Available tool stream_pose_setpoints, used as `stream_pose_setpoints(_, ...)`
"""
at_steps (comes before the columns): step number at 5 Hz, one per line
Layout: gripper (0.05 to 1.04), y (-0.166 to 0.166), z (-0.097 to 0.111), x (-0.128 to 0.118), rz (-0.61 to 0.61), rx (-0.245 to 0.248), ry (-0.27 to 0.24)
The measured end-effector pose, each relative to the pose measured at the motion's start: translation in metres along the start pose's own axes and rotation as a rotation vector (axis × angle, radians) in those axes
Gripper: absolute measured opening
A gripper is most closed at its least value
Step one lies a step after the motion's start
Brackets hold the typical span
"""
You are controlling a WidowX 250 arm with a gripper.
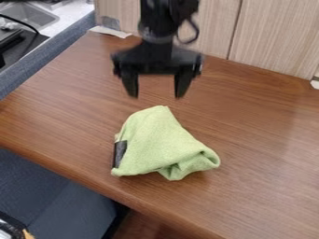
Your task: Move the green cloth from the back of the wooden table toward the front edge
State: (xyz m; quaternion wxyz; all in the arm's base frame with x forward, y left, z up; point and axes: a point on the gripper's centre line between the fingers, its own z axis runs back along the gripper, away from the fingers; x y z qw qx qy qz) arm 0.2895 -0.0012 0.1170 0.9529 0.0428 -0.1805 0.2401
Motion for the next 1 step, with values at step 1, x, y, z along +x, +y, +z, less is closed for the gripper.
stream_pose_setpoints(1, 1.0, 0.01, 0.0096, 0.0069, 0.06, 0.001, -0.021)
